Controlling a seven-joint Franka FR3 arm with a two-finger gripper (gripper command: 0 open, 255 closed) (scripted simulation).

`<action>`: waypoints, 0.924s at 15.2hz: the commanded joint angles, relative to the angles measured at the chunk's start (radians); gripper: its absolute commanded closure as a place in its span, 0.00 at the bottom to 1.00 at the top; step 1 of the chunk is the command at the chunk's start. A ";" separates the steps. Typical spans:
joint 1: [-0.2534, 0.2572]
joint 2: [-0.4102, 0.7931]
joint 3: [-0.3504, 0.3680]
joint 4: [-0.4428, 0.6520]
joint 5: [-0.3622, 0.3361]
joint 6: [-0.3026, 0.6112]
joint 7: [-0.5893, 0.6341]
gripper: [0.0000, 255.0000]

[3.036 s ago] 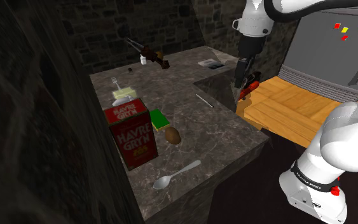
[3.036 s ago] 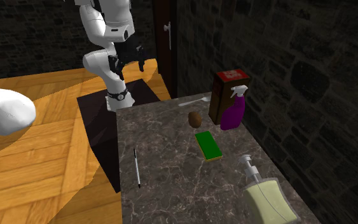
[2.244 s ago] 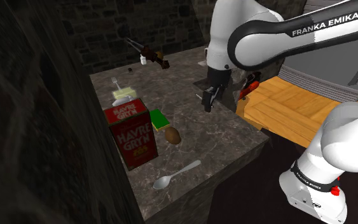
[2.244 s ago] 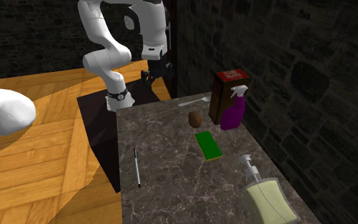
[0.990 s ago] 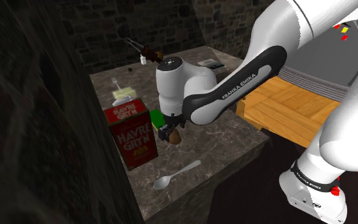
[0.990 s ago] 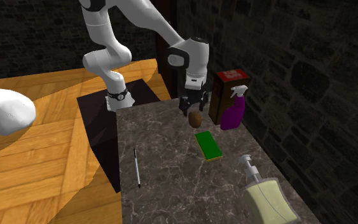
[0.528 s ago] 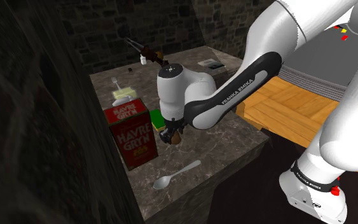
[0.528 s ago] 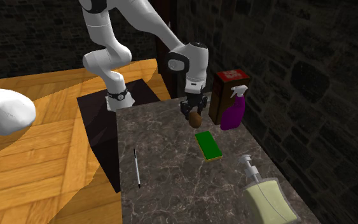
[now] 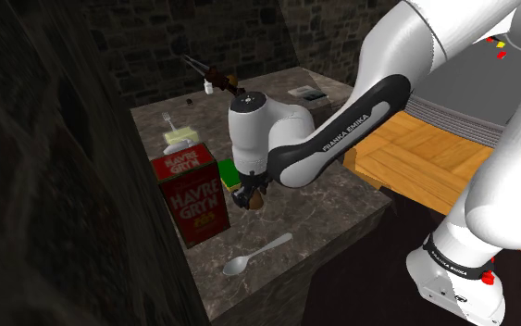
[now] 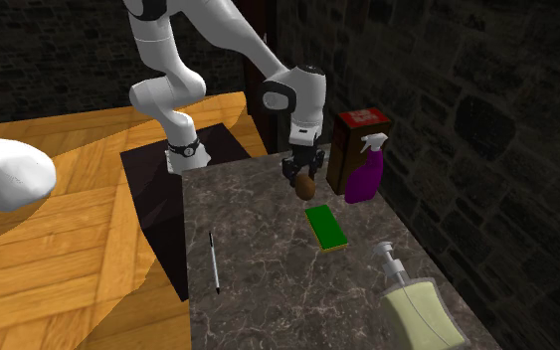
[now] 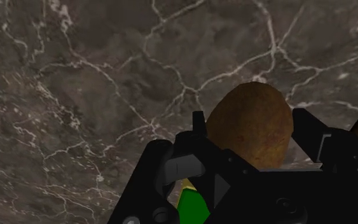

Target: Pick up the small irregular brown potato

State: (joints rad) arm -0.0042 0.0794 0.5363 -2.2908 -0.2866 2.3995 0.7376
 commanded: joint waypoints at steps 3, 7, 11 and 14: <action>-0.003 -0.036 0.005 0.013 0.039 -0.041 -0.032 1.00; -0.004 -0.074 0.007 0.032 0.077 -0.088 -0.064 1.00; -0.004 -0.109 0.007 0.055 0.109 -0.137 -0.092 1.00; -0.003 -0.132 0.005 0.074 0.129 -0.175 -0.111 1.00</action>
State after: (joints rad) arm -0.0069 -0.0443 0.5425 -2.2242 -0.1646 2.2386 0.6348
